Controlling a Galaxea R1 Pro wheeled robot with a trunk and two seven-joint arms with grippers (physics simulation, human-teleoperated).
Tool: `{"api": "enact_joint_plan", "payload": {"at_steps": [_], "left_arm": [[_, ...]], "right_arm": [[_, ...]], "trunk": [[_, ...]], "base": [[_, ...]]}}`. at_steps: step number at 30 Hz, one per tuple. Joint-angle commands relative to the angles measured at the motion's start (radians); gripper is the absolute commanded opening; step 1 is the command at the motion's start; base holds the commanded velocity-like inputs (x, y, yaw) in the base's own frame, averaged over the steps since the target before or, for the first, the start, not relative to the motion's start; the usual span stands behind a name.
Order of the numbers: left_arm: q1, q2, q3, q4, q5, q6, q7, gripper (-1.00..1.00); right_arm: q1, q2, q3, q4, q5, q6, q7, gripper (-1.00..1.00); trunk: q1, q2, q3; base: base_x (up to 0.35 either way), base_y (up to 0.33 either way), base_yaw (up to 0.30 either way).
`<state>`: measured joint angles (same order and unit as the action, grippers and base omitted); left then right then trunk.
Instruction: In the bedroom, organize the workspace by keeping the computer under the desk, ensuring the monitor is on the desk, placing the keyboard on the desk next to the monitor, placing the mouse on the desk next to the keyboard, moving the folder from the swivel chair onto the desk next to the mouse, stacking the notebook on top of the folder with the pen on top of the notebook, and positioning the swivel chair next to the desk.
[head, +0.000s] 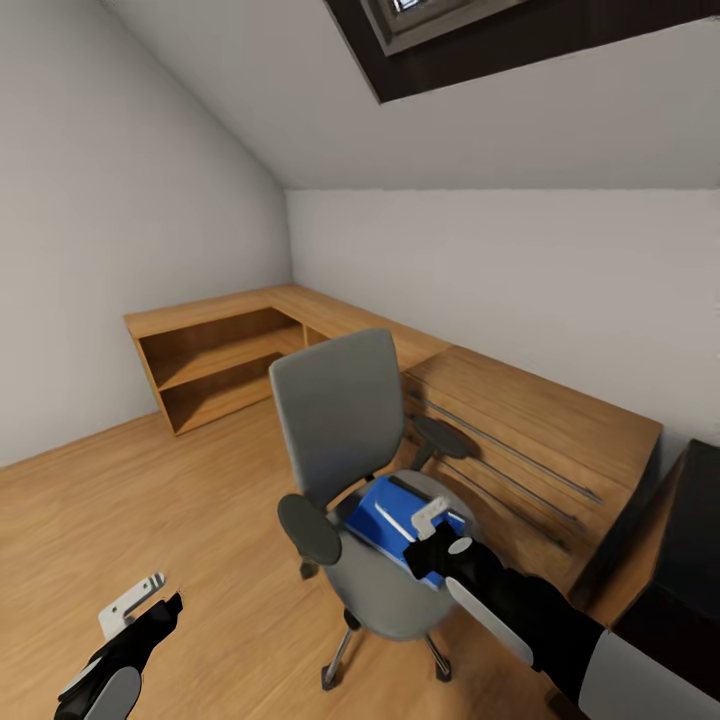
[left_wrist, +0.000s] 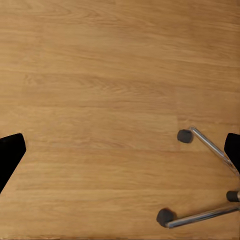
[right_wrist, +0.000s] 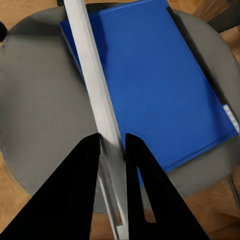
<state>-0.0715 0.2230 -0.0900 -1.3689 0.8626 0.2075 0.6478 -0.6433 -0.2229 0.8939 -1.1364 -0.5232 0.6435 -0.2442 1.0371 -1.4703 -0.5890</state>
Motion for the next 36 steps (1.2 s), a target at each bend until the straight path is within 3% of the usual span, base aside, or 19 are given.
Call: {"api": "enact_joint_plan", "payload": {"at_steps": [1, 7, 8, 31, 36], "left_arm": [[-0.001, 0.001, -0.002, -0.001, 0.004, 0.003, 0.007, 1.0], [-0.001, 0.001, -0.002, 0.0, 0.004, 0.003, 0.007, 1.0], [-0.001, 0.0, -0.002, 0.001, 0.004, 0.003, 0.007, 1.0], [-0.001, -0.002, -0.005, 0.007, 0.004, 0.003, 0.007, 1.0], [-0.001, -0.002, -0.005, 0.009, 0.004, 0.003, 0.007, 1.0]], "right_arm": [[-0.001, -0.001, 0.004, -0.005, -0.013, 0.002, -0.01, -1.0], [0.001, -0.002, 0.001, -0.034, -0.051, 0.004, -0.013, -1.0], [0.002, -0.017, 0.0, -0.057, -0.074, 0.004, -0.013, -1.0], [0.002, -0.03, -0.01, -0.096, -0.083, 0.002, -0.013, -1.0], [0.002, -0.03, -0.011, -0.104, -0.083, 0.002, -0.014, -1.0]], "trunk": [[-0.005, 0.007, 0.002], [-0.028, 0.049, 0.021], [-0.031, 0.056, 0.024], [-0.12, 0.217, 0.096], [-0.139, 0.252, 0.112]], "base": [[-0.339, 0.0, 0.0], [-0.332, 0.0, 0.0], [-0.139, 0.0, 0.0], [-0.018, 0.0, 0.0], [-0.203, 0.0, 0.0]]}}
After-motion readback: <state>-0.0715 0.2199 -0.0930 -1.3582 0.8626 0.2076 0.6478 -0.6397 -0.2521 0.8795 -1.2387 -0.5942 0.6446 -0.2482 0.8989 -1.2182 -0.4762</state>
